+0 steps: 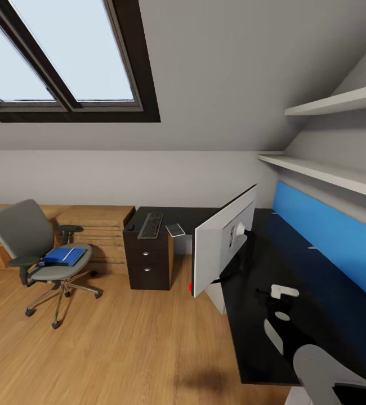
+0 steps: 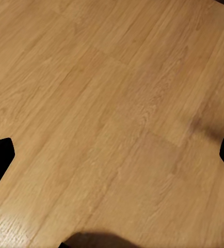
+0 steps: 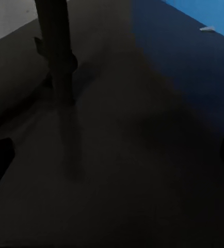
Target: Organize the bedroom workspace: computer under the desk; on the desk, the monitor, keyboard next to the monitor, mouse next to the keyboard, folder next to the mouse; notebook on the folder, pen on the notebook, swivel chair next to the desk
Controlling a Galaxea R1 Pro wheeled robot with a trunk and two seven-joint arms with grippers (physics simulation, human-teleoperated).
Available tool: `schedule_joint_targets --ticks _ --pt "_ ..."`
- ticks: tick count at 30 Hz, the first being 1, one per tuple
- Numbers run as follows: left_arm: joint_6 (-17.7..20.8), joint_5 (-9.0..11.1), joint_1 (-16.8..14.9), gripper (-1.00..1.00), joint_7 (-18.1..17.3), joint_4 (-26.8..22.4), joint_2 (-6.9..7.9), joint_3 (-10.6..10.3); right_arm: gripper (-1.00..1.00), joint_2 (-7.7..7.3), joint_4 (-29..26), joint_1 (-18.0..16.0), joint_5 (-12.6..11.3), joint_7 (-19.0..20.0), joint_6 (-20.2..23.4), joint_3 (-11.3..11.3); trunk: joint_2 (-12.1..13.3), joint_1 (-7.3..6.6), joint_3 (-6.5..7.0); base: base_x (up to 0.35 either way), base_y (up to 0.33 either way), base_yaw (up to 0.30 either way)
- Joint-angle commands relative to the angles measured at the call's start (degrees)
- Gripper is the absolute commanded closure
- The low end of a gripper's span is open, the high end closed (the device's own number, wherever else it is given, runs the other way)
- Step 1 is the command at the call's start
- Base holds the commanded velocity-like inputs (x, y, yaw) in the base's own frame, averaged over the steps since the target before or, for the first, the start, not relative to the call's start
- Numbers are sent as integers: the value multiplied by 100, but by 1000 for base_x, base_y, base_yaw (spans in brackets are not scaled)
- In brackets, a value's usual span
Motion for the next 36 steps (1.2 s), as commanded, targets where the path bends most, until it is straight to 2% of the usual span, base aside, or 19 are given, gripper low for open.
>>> schedule_joint_targets --ticks 1,5,10,19,23,27,28,32,34,36 --pt "-34 60 -3 -100 40 -9 10 -42 -100 29 5 -4 52 4 -42 -7 -7 2 -8 0 0 0" --pt "-34 62 -3 -100 40 -7 10 -43 -100 124 49 7 300 3 -174 9 -7 2 -8 0 0 0" --pt "-34 61 -3 -100 40 43 10 -43 -100 195 309 22 459 1 -492 33 -7 2 -8 0 0 0" --pt "-34 62 -3 -100 40 97 10 -41 -100 211 465 25 487 -6 -749 41 -7 2 -8 0 0 0" --pt "-34 63 -3 -100 40 102 7 -41 -100 188 502 8 480 -6 -608 24 -7 2 -8 0 0 0" --pt "-34 62 -3 -100 40 104 3 -45 -100 171 580 -87 481 -7 -239 17 -7 2 -8 0 0 0" --pt "-34 61 -3 -100 40 105 2 -46 -100 168 622 -214 484 -4 -12 15 -7 2 -8 0 0 0" --pt "-38 61 -3 -100 40 106 1 -45 -100 162 756 -561 481 5 419 12 -7 2 -8 0 0 0" --pt "-40 61 -3 -100 40 106 1 -43 -100 164 827 -612 478 9 456 12 -7 2 -8 0 0 0" --pt "-39 60 -3 -100 40 106 1 -42 -100 175 1009 -665 476 48 319 14 -7 2 -8 0 0 0"
